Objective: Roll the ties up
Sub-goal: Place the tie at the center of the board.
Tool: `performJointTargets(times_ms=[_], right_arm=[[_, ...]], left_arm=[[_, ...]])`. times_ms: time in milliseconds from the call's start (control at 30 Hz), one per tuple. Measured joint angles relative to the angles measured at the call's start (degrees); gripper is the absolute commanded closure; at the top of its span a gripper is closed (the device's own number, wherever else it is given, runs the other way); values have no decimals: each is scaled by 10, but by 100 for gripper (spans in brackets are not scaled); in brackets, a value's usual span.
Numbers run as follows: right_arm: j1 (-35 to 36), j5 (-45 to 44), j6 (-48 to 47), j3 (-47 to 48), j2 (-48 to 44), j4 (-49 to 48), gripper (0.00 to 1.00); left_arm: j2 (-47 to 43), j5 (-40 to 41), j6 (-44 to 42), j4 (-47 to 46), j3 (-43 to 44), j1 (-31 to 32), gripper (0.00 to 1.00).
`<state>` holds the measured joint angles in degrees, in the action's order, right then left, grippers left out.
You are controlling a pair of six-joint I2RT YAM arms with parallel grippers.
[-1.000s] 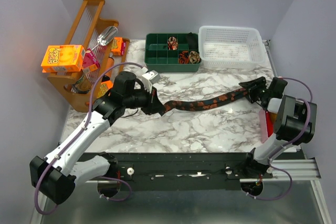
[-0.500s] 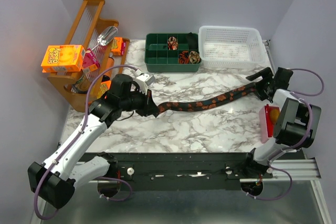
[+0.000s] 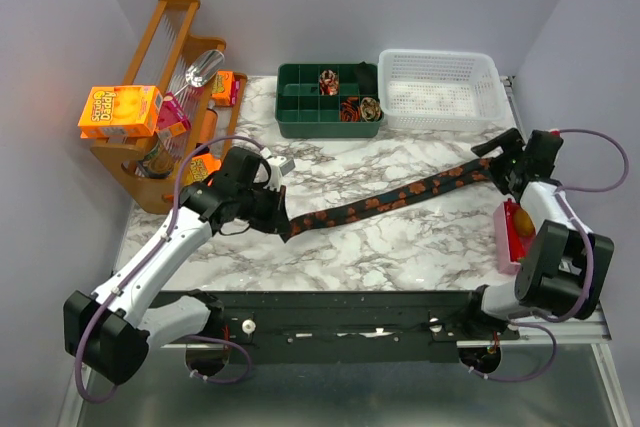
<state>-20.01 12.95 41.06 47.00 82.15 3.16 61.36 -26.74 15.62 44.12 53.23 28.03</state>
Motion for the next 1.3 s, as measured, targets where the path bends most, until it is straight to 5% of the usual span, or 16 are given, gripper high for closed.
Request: performJointTargets(times_ms=[133, 200, 233, 267, 367, 667, 733, 833, 933, 1067, 1167, 1300], right_arm=[[29, -1, -14, -10, -32, 0, 0], [49, -1, -25, -12, -38, 1, 0], [58, -1, -31, -12, -39, 1, 0], [65, -1, -36, -12, -39, 2, 0], [102, -3, -58, -12, -39, 10, 0], [289, -59, -138, 31, -23, 64, 3], [335, -63, -159, 52, -11, 70, 4], [397, -67, -192, 91, 22, 82, 5], [450, -70, -223, 124, 63, 94, 6], [492, -68, -246, 139, 111, 105, 6], [497, -63, -251, 140, 139, 117, 6], [497, -58, -257, 149, 175, 130, 6]], left_arm=[[13, 28, -2, 48, 8, -2, 85], [15, 46, -2, 71, 16, -2, 71], [14, 59, 0, 88, 24, -3, 60], [15, 71, 3, 105, 33, -3, 34], [16, 119, 16, 149, 60, -6, 12], [42, 223, 46, 205, 76, -89, 6], [47, 221, 49, 201, 76, -96, 9], [48, 194, 54, 178, 72, -95, 27], [57, 161, 66, 143, 59, -84, 48], [89, 130, 108, 75, 37, -4, 89], [119, 115, 152, 10, 10, 71, 100], [147, 113, 201, -59, -44, 142, 100]])
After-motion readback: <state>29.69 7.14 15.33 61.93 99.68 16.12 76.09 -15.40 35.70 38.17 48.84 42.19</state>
